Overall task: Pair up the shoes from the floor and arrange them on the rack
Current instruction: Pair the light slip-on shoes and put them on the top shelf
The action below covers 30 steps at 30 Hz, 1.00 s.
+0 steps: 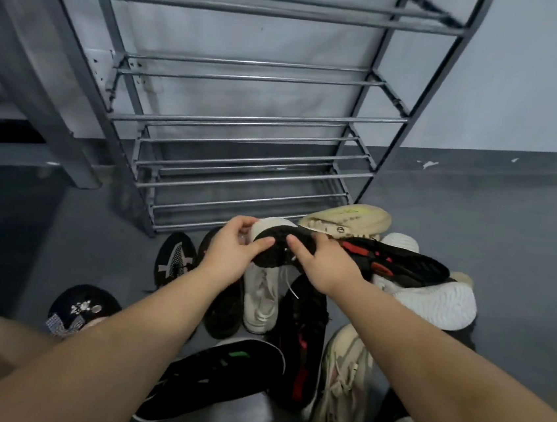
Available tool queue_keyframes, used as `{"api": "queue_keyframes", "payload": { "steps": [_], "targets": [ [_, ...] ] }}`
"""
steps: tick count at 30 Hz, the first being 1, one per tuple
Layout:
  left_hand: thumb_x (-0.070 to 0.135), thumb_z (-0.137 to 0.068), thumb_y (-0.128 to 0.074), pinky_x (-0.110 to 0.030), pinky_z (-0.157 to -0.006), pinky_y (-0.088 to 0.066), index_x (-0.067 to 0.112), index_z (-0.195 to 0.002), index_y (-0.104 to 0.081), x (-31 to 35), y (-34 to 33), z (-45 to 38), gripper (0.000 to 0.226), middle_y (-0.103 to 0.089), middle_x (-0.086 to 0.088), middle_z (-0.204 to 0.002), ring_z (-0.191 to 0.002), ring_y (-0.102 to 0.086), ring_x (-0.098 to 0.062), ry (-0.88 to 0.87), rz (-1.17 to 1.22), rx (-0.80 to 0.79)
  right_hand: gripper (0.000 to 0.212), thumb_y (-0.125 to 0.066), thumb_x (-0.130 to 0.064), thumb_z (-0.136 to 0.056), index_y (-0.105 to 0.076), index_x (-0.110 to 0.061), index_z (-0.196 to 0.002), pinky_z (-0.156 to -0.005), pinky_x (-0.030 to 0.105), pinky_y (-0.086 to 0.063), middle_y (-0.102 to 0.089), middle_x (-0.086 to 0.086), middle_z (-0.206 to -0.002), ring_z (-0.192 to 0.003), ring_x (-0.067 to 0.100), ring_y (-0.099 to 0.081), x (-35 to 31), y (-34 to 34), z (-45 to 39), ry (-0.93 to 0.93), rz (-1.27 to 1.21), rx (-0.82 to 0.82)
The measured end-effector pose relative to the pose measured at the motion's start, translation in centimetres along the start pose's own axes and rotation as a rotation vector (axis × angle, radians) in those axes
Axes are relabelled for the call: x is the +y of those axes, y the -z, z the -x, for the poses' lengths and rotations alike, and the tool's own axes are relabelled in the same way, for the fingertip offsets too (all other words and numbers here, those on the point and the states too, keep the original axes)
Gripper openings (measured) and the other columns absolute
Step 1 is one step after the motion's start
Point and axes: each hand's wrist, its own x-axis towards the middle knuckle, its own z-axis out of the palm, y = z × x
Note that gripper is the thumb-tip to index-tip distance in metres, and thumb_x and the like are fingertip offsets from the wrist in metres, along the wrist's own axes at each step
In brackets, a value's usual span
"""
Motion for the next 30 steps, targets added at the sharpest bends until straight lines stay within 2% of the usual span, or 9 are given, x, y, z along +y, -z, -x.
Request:
{"api": "queue_keyframes", "payload": {
  "steps": [4, 8, 11, 14, 16, 20, 22, 26, 30],
  "targets": [
    [0.018, -0.072, -0.079, -0.027, -0.088, -0.049, 0.024, -0.105, -0.057, 0.4, -1.1, 1.3, 0.040, -0.062, 0.002, -0.111, -0.101, -0.060, -0.014, -0.165, -0.168, -0.017, 0.075, -0.044, -0.073, -0.081, -0.054, -0.013, -0.124, -0.067, 0.035, -0.057, -0.064, 0.010, -0.111, -0.083, 0.026, -0.066, -1.5, -0.2, 1.1, -0.365, -0.981, -0.207],
    [0.019, -0.070, -0.080, -0.027, -0.098, -0.042, 0.023, -0.113, -0.061, 0.5, -1.6, 2.6, 0.048, -0.053, 0.013, -0.110, -0.111, -0.053, -0.011, -0.286, -0.376, -0.135, 0.042, -0.054, -0.054, -0.089, -0.059, -0.019, -0.112, -0.064, 0.031, -0.052, -0.066, 0.007, -0.107, -0.085, 0.019, -0.064, -1.5, -0.8, 1.4, -0.434, -1.328, -0.271],
    [0.024, -0.072, -0.078, -0.022, -0.097, -0.042, 0.022, -0.115, -0.061, 0.3, -1.8, 3.0, 0.046, -0.054, 0.014, -0.109, -0.110, -0.053, -0.007, -0.277, -0.362, -0.189, 0.028, -0.050, -0.038, -0.096, -0.058, -0.018, -0.115, -0.063, 0.031, -0.051, -0.064, 0.005, -0.102, -0.083, 0.018, -0.062, -0.6, -2.1, 1.9, -0.498, -1.396, -0.243],
    [0.034, -0.078, -0.072, -0.023, -0.092, -0.042, 0.021, -0.117, -0.059, -0.4, -1.7, 2.0, 0.043, -0.057, 0.005, -0.116, -0.108, -0.055, -0.010, -0.128, -0.191, -0.001, 0.019, -0.047, -0.029, -0.097, -0.060, -0.015, -0.103, -0.069, 0.033, -0.052, -0.064, 0.005, -0.092, -0.082, 0.019, -0.061, 0.2, -2.9, 2.4, -0.527, -1.457, -0.245],
    [0.047, -0.082, -0.063, -0.028, -0.095, -0.043, 0.019, -0.124, -0.054, -1.3, -1.4, 1.0, 0.052, -0.055, -0.002, -0.126, -0.113, -0.054, -0.016, 0.167, -0.067, 0.010, 0.020, -0.047, -0.022, -0.098, -0.059, -0.012, -0.108, -0.074, 0.035, -0.053, -0.064, 0.007, -0.095, -0.084, 0.021, -0.061, 0.8, -3.4, 2.7, -0.522, -1.485, -0.276],
    [0.070, -0.079, -0.047, -0.040, -0.082, -0.053, 0.019, -0.114, -0.058, -2.9, -1.3, 1.6, 0.064, -0.062, -0.009, -0.118, -0.109, -0.060, -0.028, 0.771, 0.298, -0.368, 0.036, -0.048, -0.010, -0.096, -0.051, -0.003, -0.131, -0.065, 0.033, -0.060, -0.064, 0.013, -0.118, -0.095, 0.024, -0.064, 2.1, -4.6, 3.3, -0.463, -1.450, -0.401],
    [0.063, -0.080, -0.051, -0.037, -0.074, -0.055, 0.016, -0.119, -0.058, -4.0, -1.3, 1.9, 0.062, -0.065, -0.010, -0.116, -0.102, -0.064, -0.026, 0.787, 0.365, -0.399, 0.037, -0.049, -0.005, -0.095, -0.049, -0.006, -0.132, -0.061, 0.033, -0.060, -0.064, 0.012, -0.118, -0.094, 0.024, -0.065, 2.7, -4.9, 3.5, -0.441, -1.441, -0.443],
    [0.038, -0.090, -0.057, -0.028, -0.063, -0.057, 0.012, -0.122, -0.058, -5.4, -1.4, 2.7, 0.041, -0.069, -0.004, -0.101, -0.089, -0.065, -0.018, 0.751, 0.303, -0.380, 0.035, -0.054, -0.007, -0.093, -0.052, -0.021, -0.125, -0.082, 0.037, -0.055, -0.065, 0.002, -0.109, -0.098, 0.019, -0.063, 4.2, -5.2, 4.1, -0.370, -1.297, -0.550],
    [0.031, -0.091, -0.058, -0.030, -0.074, -0.053, 0.015, -0.119, -0.058, -6.6, -1.7, 3.5, 0.032, -0.068, 0.000, -0.100, -0.092, -0.063, -0.017, 0.741, 0.234, -0.407, 0.024, -0.061, -0.020, -0.090, -0.058, -0.023, -0.114, -0.080, 0.034, -0.053, -0.066, -0.001, -0.102, -0.094, 0.015, -0.062, 5.5, -5.5, 4.4, -0.428, -1.193, -0.536]
  ]
}}
